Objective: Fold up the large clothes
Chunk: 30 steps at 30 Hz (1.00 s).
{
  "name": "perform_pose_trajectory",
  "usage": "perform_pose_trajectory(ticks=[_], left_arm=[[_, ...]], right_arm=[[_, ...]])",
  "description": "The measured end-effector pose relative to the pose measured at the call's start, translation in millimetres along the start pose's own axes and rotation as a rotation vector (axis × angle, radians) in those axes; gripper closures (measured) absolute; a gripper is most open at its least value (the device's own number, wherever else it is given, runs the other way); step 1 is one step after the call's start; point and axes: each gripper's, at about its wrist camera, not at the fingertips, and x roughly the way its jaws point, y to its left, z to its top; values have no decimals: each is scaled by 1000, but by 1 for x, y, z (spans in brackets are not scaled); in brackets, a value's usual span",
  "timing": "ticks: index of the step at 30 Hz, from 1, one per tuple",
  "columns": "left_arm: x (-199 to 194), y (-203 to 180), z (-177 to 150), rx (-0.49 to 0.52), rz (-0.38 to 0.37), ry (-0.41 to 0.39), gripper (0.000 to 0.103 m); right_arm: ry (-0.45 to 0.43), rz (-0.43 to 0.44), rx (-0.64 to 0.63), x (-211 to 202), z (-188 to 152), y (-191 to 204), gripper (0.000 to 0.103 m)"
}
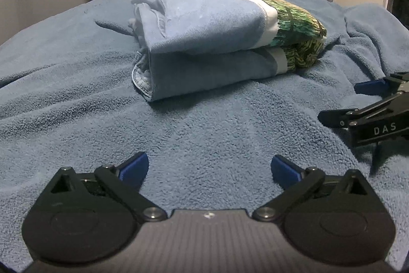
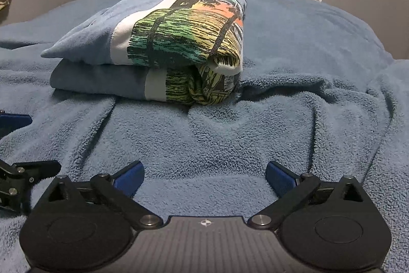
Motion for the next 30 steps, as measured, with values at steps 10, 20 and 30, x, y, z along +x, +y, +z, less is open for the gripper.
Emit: perform_pose_trajectory(ticks=[10,20,30], left_arm=[[0,-1,-1,8,2,-8,0],[1,-1,-1,8,3,-7,0],[1,-1,-1,8,3,-7,0]], right_arm=[[1,-3,-4,4,2,0,1],[2,-5,-6,5,3,0,1],[2,-5,-6,5,3,0,0]])
